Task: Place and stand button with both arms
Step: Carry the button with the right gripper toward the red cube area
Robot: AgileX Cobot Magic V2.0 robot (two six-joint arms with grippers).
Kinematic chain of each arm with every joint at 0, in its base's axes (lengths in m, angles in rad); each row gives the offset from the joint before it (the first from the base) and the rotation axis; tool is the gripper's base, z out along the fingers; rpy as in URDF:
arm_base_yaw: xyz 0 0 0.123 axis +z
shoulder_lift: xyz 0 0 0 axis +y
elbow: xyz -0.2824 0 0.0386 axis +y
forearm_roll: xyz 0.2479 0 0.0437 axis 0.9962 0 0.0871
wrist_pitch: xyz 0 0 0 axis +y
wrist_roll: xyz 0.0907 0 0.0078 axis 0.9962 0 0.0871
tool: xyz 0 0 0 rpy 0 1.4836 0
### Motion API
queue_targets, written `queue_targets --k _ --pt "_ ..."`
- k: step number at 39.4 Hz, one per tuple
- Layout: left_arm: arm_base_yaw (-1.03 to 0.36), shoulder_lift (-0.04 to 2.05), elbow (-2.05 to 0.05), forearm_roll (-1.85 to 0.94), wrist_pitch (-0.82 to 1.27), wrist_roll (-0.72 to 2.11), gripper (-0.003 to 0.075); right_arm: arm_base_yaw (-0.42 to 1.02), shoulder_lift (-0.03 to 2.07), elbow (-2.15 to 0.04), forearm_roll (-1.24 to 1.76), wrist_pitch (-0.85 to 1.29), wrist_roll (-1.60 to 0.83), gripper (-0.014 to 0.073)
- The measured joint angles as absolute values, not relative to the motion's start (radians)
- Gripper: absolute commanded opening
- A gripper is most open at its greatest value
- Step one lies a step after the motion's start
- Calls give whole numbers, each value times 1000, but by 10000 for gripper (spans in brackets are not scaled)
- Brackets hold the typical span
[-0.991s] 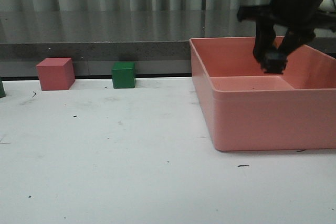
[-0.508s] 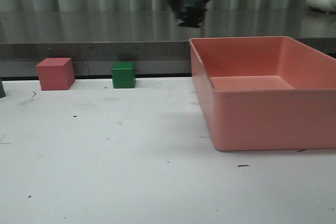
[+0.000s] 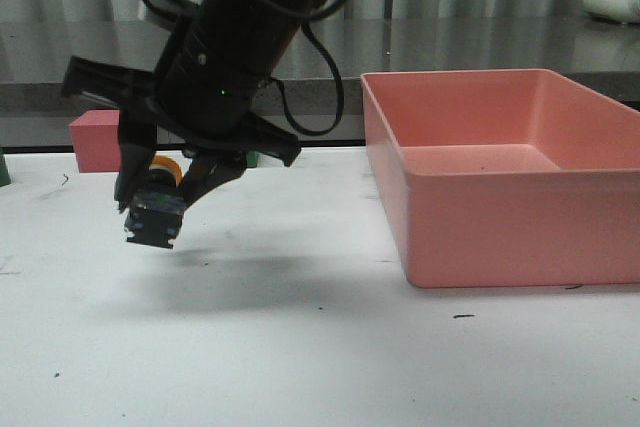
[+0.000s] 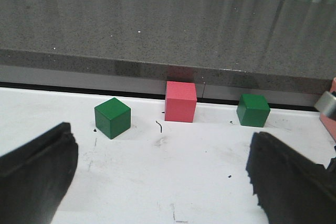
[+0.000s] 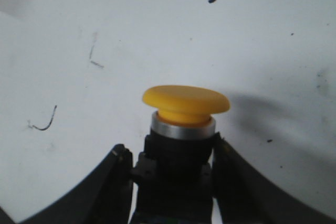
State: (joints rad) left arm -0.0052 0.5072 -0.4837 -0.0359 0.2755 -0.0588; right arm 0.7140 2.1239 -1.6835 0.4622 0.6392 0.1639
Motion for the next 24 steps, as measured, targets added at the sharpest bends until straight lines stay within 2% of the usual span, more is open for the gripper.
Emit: queue_targets --k 6,21,24 --pt "-5 507 -484 -36 276 -59 617 710 2154 -1685 451 617 188 132" --pt "-5 507 -484 -36 276 -59 617 698 2197 -1685 259 648 440 133" --pt "-5 507 -484 -36 276 -59 617 698 2199 -1686 257 648 449 156"
